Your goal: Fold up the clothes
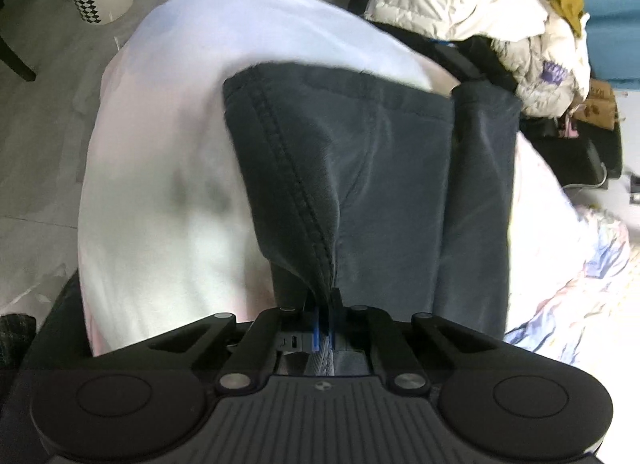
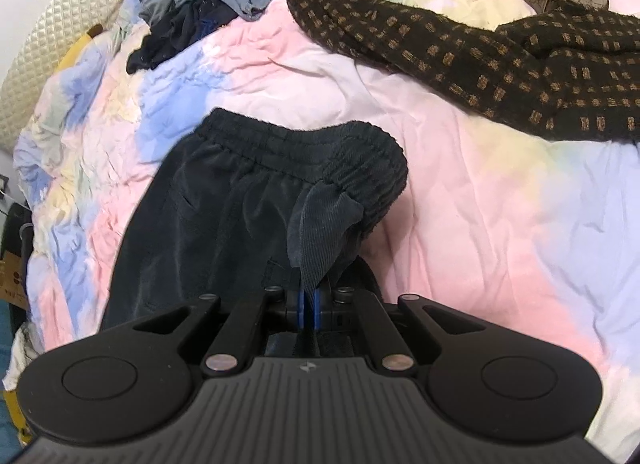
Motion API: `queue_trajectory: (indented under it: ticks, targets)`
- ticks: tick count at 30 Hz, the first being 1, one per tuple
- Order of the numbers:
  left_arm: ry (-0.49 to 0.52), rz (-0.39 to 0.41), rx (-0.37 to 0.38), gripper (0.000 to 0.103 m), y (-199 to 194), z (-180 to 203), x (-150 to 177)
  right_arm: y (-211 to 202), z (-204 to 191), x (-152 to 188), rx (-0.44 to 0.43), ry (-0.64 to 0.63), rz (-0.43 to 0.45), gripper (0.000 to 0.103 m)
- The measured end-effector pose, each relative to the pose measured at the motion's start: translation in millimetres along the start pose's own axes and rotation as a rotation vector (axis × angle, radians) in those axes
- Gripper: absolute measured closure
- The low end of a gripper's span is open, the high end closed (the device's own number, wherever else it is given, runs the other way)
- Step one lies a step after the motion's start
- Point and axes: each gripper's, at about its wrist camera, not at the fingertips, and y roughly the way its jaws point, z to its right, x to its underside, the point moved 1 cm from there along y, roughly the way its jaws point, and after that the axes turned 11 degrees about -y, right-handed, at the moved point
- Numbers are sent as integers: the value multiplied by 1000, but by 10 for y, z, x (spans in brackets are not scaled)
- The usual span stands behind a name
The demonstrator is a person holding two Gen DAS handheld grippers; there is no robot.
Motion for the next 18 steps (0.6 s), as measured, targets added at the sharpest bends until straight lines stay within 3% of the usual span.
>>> queue_trajectory:
  ticks: [10, 18]
  targets:
    - [17, -9, 128, 100, -109, 1020, -57, -99, -362, -271, -54, 84, 103, 99]
    - [37, -36, 132, 100, 269, 1792, -3, 85, -818, -582, -44, 93, 156, 99]
